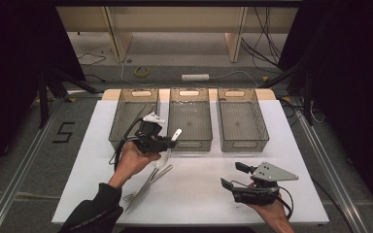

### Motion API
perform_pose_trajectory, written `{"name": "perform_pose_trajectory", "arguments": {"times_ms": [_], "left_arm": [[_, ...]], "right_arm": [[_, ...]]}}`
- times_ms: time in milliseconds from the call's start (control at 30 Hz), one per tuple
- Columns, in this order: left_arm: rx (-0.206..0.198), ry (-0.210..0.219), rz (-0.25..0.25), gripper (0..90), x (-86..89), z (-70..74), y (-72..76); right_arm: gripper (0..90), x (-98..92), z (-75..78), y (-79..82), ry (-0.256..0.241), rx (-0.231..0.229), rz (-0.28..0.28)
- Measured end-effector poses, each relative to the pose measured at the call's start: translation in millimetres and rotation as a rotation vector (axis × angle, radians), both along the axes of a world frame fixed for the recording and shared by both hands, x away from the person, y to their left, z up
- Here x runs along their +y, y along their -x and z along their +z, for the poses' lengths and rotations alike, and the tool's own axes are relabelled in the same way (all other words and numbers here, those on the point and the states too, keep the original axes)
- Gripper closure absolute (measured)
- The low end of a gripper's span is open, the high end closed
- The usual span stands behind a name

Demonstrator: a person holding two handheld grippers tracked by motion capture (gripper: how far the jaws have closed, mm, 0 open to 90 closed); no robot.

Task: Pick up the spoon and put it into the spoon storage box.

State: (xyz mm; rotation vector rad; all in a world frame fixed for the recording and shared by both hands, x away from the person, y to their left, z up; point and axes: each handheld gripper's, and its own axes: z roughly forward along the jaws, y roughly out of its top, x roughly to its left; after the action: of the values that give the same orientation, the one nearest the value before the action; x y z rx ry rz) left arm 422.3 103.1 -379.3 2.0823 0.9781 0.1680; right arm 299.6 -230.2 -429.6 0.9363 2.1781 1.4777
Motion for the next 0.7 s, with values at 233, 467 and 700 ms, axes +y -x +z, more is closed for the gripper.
{"name": "perform_pose_trajectory", "arguments": {"times_ms": [233, 467, 700], "left_arm": [[-0.018, 0.018, 0.04, 75.2, 0.8, 6.3, -20.1], [-0.032, 0.031, 0.062, 75.2, -5.8, 12.5, -35.6], [-0.039, 0.055, 0.089, 75.3, -15.1, 14.8, -52.7]], "right_arm": [[25.6, -1.1, -0.4, -0.5, -0.003, 0.005, -0.003], [25.6, -1.3, -0.1, -0.2, -0.002, 0.001, -0.001], [25.6, -1.0, 0.1, 0.4, -0.005, 0.001, 0.001]]}}
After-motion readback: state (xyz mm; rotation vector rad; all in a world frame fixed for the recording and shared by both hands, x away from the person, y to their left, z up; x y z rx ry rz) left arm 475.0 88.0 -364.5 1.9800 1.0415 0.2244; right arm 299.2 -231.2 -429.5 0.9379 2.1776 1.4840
